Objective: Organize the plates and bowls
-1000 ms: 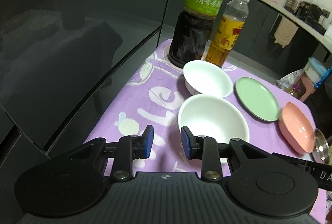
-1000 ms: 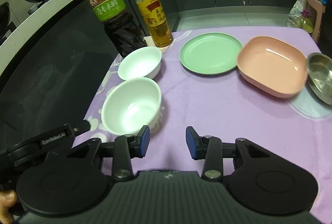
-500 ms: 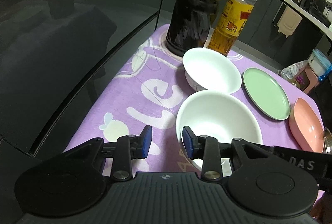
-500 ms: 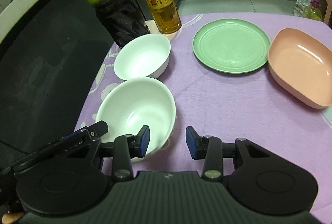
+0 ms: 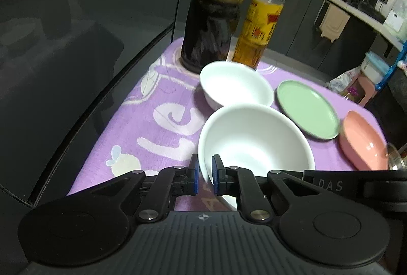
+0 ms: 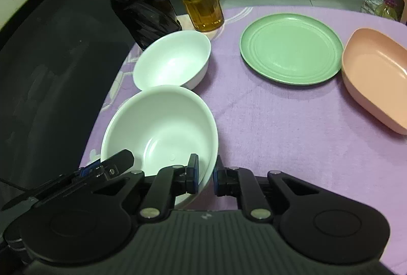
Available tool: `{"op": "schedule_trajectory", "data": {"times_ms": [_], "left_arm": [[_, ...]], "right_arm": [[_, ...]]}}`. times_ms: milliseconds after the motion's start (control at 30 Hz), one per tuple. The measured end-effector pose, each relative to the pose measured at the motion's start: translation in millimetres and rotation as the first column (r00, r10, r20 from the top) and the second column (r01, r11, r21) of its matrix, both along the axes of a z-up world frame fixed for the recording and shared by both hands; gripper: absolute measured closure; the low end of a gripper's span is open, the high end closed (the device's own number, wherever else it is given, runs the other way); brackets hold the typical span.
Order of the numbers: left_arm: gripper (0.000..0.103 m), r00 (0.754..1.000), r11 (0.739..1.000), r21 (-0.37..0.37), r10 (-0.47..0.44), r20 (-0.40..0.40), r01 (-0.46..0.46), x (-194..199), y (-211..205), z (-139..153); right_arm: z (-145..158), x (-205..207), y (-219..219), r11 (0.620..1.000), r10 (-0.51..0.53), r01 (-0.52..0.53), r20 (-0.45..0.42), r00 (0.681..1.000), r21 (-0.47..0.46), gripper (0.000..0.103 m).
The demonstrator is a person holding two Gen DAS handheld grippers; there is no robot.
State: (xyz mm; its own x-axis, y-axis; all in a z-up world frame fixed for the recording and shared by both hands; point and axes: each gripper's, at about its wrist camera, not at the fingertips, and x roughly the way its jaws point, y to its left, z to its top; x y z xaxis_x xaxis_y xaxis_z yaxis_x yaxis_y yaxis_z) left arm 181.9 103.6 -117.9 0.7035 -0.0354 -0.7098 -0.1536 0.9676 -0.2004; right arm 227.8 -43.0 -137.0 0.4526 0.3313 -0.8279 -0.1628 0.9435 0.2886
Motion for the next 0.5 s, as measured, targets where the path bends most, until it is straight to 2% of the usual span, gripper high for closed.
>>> {"op": "schedule_trajectory", "data": {"times_ms": [267, 500], "left_arm": [[0.093, 0.997, 0.999, 0.000, -0.040, 0.070, 0.040, -34, -11, 26], [0.093, 0.992, 0.997, 0.017, -0.080, 0.098, 0.079, -65, -26, 39]], "right_arm": [[34, -37, -11, 1.000, 0.004, -0.005, 0.070, 0.998, 0.017, 0.090], [45, -73, -26, 1.000, 0.001, -0.004, 0.094, 0.996, 0.030, 0.087]]}}
